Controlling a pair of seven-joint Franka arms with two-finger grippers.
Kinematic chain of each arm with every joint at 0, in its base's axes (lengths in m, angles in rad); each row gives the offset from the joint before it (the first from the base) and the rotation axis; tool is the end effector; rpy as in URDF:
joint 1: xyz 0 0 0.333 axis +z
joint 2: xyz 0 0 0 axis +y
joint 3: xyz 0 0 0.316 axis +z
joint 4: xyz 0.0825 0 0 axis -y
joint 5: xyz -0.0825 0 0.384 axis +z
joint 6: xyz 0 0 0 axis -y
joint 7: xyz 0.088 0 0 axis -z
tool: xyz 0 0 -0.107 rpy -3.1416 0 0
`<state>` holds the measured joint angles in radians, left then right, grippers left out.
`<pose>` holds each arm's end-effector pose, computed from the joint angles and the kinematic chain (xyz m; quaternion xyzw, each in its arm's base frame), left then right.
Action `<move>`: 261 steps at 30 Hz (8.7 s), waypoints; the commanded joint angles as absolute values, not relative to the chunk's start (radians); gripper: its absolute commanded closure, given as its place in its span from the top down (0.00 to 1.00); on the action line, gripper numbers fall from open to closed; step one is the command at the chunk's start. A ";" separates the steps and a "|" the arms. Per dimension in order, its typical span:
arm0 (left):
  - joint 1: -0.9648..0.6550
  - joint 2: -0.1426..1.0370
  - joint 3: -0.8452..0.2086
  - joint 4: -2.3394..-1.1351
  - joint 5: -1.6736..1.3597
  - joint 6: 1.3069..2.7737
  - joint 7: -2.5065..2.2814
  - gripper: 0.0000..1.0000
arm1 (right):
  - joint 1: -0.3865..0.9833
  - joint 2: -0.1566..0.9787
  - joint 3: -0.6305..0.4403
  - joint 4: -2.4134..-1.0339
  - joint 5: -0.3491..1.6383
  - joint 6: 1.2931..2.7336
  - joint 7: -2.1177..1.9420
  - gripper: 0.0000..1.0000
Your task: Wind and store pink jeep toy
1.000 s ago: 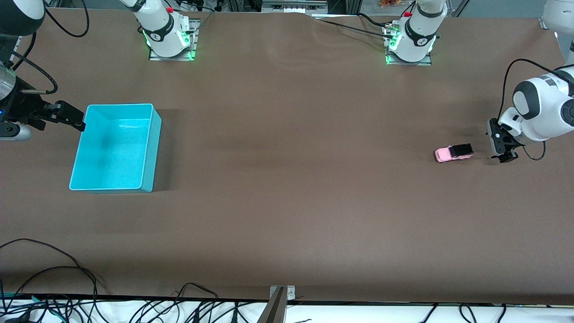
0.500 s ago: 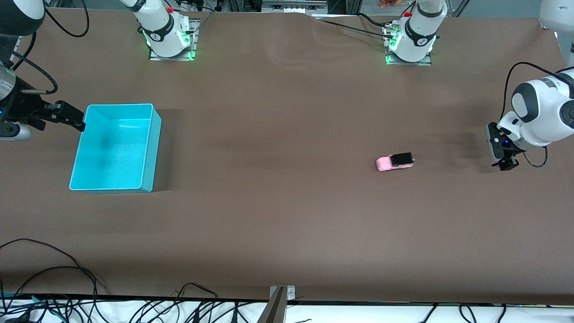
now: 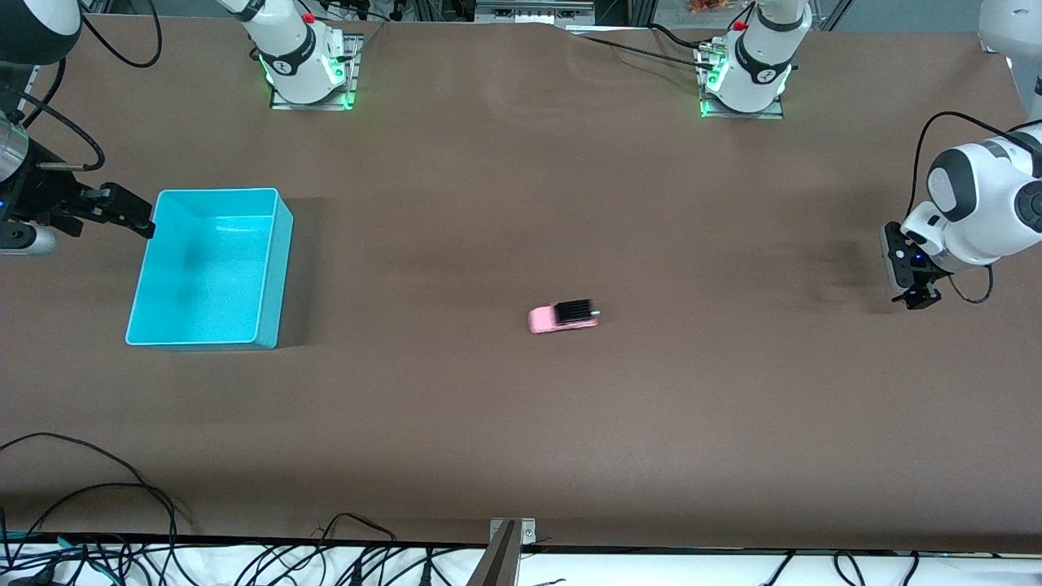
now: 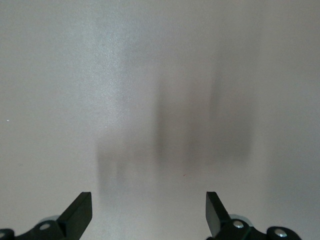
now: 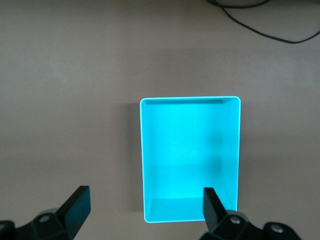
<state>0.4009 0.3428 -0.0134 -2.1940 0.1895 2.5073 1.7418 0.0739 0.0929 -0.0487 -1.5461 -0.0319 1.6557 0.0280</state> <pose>0.5142 0.2083 0.2243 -0.7279 0.6835 0.0531 0.0128 0.5898 0.0130 0.5907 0.9998 -0.0001 0.0089 0.0179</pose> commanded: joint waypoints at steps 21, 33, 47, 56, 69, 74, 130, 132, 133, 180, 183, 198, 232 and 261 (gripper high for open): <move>0.394 0.344 -0.008 -2.192 0.167 2.493 1.746 1.00 | 0.075 0.092 -0.049 -1.540 -0.037 1.666 0.035 1.00; 0.394 0.336 -0.008 -2.189 0.167 2.496 1.746 1.00 | 0.078 0.104 -0.048 -1.540 -0.038 1.709 0.034 1.00; 0.267 0.123 -0.008 -2.206 0.169 2.491 1.747 1.00 | 0.084 0.156 -0.029 -1.537 -0.037 1.718 0.026 1.00; 0.153 -0.031 -0.006 -2.255 0.169 2.487 1.747 1.00 | 0.081 0.195 -0.029 -1.540 -0.032 1.795 -0.084 1.00; 0.124 -0.147 -0.008 -2.303 0.167 2.457 1.747 1.00 | 0.083 0.348 -0.026 -1.540 -0.031 1.956 -0.766 1.00; 0.103 -0.167 -0.006 -2.287 0.163 2.453 1.747 1.00 | 0.095 0.423 -0.015 -1.542 -0.031 1.991 -0.977 1.00; -0.009 -0.094 -0.083 -1.543 0.075 1.424 0.063 1.00 | 0.150 0.673 -0.014 -1.600 -0.040 2.270 -1.500 0.00; -0.011 -0.086 -0.090 -1.540 0.075 1.424 0.064 1.00 | 0.166 0.670 -0.012 -1.579 -0.037 2.249 -1.494 0.00; -0.011 -0.080 -0.094 -1.539 0.075 1.424 0.064 1.00 | 0.173 0.664 -0.014 -1.560 -0.037 2.234 -1.488 0.00; -0.006 -0.018 -0.029 -1.497 -0.021 1.424 0.055 1.00 | 0.156 0.069 -0.331 -2.305 -0.031 2.178 -1.609 0.00; -0.006 -0.018 -0.029 -1.497 -0.021 1.424 0.055 1.00 | 0.156 0.080 -0.356 -2.336 -0.029 2.190 -1.618 0.00; -0.008 -0.017 -0.031 -1.499 -0.021 1.424 0.058 1.00 | 0.150 0.136 -0.379 -2.477 -0.028 2.433 -1.664 0.00; 0.000 -0.014 -0.031 -1.499 -0.021 1.422 0.063 1.00 | 0.209 0.158 -0.285 -1.764 0.132 1.912 -1.108 1.00; -0.008 -0.012 -0.031 -1.499 -0.023 1.422 0.061 1.00 | 0.230 0.160 -0.293 -1.318 0.069 1.542 -0.158 1.00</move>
